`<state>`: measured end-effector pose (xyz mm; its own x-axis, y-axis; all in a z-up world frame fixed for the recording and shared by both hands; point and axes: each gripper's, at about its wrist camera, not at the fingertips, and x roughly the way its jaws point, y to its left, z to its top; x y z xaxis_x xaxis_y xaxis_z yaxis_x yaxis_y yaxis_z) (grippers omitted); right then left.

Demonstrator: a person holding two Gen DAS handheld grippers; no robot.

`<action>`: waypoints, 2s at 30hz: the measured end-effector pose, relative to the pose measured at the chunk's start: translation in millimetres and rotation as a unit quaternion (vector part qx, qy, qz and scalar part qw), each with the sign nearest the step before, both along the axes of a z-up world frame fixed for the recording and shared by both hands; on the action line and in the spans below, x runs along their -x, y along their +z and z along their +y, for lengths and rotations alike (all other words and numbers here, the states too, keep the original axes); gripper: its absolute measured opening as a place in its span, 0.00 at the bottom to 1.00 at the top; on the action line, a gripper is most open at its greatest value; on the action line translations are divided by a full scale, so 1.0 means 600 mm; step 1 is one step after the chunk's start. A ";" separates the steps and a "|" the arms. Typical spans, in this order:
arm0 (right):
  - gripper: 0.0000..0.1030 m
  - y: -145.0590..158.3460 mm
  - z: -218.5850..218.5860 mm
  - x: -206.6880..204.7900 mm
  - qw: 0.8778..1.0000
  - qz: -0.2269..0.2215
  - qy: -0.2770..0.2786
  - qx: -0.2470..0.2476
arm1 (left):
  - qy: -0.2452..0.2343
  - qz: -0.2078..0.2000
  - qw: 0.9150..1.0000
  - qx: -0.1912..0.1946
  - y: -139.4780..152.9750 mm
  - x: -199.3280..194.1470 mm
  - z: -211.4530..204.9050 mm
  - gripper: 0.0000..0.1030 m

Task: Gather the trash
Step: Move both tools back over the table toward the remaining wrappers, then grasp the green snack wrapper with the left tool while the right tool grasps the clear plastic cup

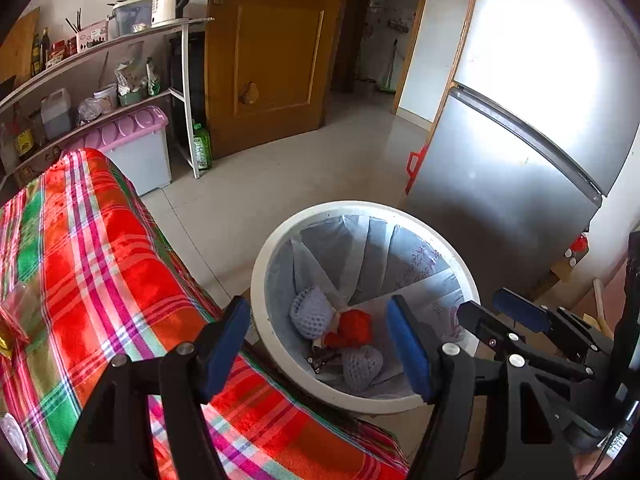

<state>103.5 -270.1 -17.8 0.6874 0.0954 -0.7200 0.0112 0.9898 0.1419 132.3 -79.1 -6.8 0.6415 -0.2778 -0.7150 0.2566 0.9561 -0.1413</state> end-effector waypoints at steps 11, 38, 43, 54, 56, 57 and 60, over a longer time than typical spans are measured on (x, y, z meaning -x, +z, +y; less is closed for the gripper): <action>0.51 0.041 0.074 0.020 0.998 -0.035 0.050 -0.007 | 0.059 -0.030 0.998 0.007 0.042 0.055 0.103 0.72; 0.51 0.043 0.353 0.052 0.967 -0.040 0.252 -0.020 | 0.255 -0.044 0.966 0.003 0.037 0.214 0.402 0.76; 0.51 0.038 0.402 0.059 0.957 -0.031 0.285 -0.032 | 0.284 -0.040 0.958 -0.002 0.028 0.239 0.448 0.77; 0.52 0.029 0.501 0.074 0.931 -0.018 0.362 -0.044 | 0.356 -0.025 0.934 0.010 0.004 0.284 0.549 0.81; 0.52 0.027 0.515 0.077 0.925 -0.016 0.376 -0.051 | 0.364 -0.023 0.931 0.008 0.001 0.290 0.564 0.82; 0.55 0.026 0.524 0.078 0.922 -0.015 0.384 -0.054 | 0.369 -0.021 0.929 0.009 -0.001 0.291 0.572 0.82; 0.57 0.021 0.546 0.081 0.913 -0.006 0.403 -0.059 | 0.382 -0.018 0.924 0.012 -0.003 0.297 0.593 0.83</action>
<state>54.9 57.5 -5.2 0.3667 0.6505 -0.6651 -0.7164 0.6536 0.2443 -45.9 276.5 -8.5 0.6799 0.2503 -0.6893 -0.4870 0.8569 -0.1692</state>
